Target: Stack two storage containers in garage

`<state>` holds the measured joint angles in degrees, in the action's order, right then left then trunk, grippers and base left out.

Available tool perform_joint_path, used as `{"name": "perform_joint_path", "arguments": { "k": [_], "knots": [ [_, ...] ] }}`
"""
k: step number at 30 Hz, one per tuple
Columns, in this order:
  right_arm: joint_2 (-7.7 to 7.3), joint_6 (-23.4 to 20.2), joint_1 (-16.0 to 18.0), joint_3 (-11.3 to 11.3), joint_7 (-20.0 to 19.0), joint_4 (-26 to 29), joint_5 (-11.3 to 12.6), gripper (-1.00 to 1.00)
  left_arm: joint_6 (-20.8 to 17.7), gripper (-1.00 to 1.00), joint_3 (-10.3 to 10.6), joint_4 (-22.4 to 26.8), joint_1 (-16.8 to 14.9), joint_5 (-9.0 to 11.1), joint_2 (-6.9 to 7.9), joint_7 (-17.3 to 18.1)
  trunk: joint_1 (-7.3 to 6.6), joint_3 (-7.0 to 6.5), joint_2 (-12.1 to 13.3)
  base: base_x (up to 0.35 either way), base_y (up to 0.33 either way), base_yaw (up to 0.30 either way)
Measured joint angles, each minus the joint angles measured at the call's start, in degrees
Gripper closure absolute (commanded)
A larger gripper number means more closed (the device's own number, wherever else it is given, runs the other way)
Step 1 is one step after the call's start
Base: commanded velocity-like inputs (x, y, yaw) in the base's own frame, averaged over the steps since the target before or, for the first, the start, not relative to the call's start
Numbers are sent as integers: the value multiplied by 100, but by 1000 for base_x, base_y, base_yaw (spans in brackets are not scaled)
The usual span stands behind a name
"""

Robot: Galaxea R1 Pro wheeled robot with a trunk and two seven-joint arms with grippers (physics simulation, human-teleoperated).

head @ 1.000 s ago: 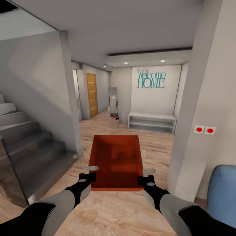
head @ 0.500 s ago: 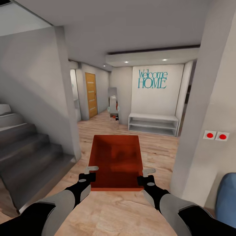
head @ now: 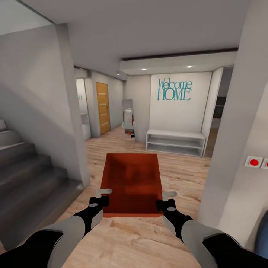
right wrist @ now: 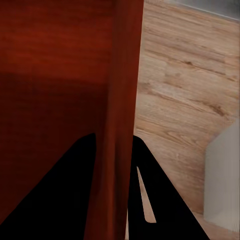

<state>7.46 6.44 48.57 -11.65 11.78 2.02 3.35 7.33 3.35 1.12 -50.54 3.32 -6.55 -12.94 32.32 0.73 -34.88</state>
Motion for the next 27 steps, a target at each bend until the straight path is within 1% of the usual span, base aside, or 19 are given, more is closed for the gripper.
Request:
{"name": "perform_joint_path", "arguments": {
  "k": [27],
  "knots": [
    [-2,-2,0,7,-8,-9,2,100,-15,100,4,0,0,-2,-3,-5,0,0,0,323,0,0]
  ]
}}
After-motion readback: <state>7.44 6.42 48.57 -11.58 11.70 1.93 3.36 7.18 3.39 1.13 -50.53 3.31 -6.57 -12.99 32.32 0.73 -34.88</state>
